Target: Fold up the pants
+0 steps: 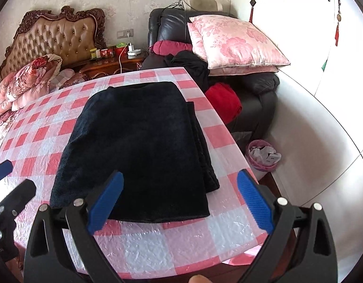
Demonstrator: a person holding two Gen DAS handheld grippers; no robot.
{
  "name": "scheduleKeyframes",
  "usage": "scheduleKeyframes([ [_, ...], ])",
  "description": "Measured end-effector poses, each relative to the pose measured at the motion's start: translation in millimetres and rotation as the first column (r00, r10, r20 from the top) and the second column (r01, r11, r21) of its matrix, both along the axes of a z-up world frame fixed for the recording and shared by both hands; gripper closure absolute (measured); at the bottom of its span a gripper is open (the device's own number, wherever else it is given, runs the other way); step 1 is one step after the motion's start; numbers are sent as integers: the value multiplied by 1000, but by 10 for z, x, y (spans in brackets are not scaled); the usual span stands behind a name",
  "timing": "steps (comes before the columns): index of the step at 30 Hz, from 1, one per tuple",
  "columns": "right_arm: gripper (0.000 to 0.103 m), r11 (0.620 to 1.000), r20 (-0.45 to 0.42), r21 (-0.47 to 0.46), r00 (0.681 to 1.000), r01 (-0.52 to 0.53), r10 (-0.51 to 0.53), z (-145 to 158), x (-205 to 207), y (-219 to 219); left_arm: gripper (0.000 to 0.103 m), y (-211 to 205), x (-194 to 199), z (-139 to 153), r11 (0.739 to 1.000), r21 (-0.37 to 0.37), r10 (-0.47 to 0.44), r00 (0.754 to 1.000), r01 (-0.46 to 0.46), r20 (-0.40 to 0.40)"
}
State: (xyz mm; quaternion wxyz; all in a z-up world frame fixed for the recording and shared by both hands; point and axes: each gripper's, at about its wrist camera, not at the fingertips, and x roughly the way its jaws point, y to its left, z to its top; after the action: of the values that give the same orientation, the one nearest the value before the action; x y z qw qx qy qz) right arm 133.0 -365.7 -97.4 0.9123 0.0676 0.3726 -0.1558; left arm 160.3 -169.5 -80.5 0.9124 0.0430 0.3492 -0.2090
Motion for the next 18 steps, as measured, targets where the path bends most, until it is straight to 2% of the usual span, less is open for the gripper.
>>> scheduleKeyframes([
  [18,6,1000,2,11,1000,-11,11,-10,5,-7,16,-45,-5,-40,1000,2,-20,1000,20,-19],
])
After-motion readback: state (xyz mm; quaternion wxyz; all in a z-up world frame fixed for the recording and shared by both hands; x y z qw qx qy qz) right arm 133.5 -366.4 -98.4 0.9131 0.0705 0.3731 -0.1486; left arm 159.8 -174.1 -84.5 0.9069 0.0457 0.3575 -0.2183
